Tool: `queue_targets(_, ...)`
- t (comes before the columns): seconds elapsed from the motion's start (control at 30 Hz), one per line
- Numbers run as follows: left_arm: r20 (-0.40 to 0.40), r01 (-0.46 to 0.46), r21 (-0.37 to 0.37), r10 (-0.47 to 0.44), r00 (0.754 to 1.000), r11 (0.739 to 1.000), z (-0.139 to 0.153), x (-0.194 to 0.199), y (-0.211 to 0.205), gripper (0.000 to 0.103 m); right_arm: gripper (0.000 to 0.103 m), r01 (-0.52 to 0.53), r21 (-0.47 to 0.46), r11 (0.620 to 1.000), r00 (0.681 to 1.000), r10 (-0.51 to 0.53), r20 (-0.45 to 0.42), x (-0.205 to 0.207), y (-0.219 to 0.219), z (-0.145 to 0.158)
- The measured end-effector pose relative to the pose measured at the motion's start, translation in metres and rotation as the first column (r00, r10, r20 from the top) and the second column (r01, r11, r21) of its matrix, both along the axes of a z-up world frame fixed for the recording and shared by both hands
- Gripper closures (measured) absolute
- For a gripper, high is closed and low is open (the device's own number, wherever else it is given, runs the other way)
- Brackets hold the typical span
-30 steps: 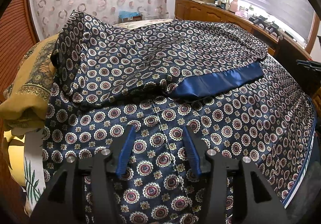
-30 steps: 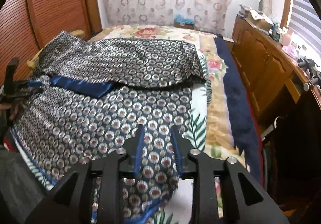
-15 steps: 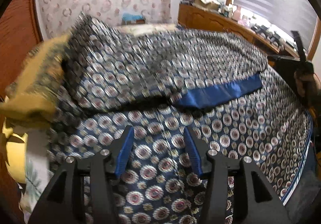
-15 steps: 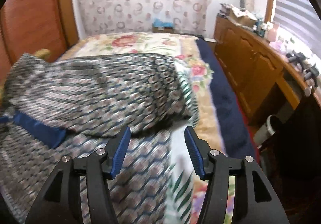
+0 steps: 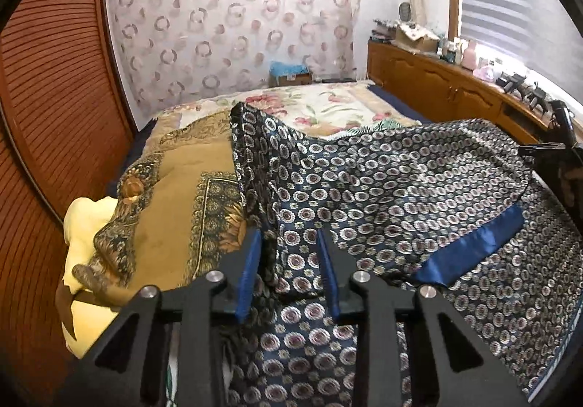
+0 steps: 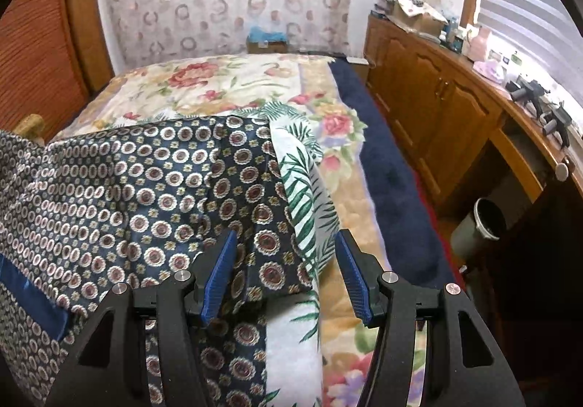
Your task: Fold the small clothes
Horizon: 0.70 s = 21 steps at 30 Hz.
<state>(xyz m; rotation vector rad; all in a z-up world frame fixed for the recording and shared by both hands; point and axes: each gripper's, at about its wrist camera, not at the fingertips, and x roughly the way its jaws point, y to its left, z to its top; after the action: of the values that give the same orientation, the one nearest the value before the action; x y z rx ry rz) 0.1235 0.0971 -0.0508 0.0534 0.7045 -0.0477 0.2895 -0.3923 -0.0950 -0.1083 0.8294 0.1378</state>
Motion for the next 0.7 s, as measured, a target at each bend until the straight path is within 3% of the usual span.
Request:
queue_targets(0.1, -0.012, -0.031, 0.027, 0.031, 0.999, 0.999, -0.005, 0.014, 0.003, 0.074, 0.046, -0.007, 0.008, 1.0, 1.0, 0.007, -0.025, 0.005, 0.0, -0.005)
queue_targets(0.17, -0.02, -0.034, 0.034, 0.034, 0.999, 0.999, -0.008, 0.02, 0.003, 0.082, 0.046, -0.009, 0.01, 1.0, 0.999, 0.009, -0.035, 0.009, 0.001, -0.008)
queue_targets(0.23, -0.019, -0.037, 0.055, 0.039, 0.999, 0.998, -0.009, 0.025, 0.002, 0.1, 0.046, -0.008, 0.015, 1.0, 0.999, 0.009, -0.05, 0.013, 0.001, -0.011)
queue_targets(0.43, 0.073, -0.046, 0.017, 0.045, 0.996, 0.999, 0.014, 0.01, 0.005, 0.103, 0.046, -0.009, 0.011, 1.0, 0.997, 0.009, -0.08, 0.021, 0.006, -0.019)
queue_targets(0.47, 0.083, -0.044, 0.009, 0.043, 0.996, 0.999, 0.017, 0.007, 0.005, 0.103, 0.05, -0.013, 0.014, 1.0, 0.996, 0.015, -0.083, 0.021, 0.007, -0.02)
queue_targets(0.5, 0.092, -0.041, 0.006, 0.04, 0.995, 0.999, 0.022, 0.004, 0.005, 0.103, 0.068, -0.021, 0.021, 1.0, 0.996, 0.022, -0.084, 0.021, 0.007, -0.02)
queue_targets(0.57, 0.107, -0.038, -0.005, 0.038, 0.993, 0.999, 0.028, 0.001, 0.006, 0.103, 0.09, -0.05, 0.038, 0.998, 0.995, 0.053, -0.082, 0.02, 0.009, -0.019)
queue_targets(0.6, 0.111, -0.035, -0.014, 0.036, 0.993, 0.999, 0.032, 0.0, 0.007, 0.103, 0.097, -0.059, 0.039, 0.998, 0.995, 0.062, -0.073, 0.018, 0.009, -0.018)
queue_targets(0.7, 0.131, -0.029, -0.054, 0.036, 0.991, 0.998, 0.04, -0.007, 0.011, 0.103, 0.1, -0.087, 0.058, 0.995, 0.996, 0.088, -0.019, 0.008, 0.011, -0.006)
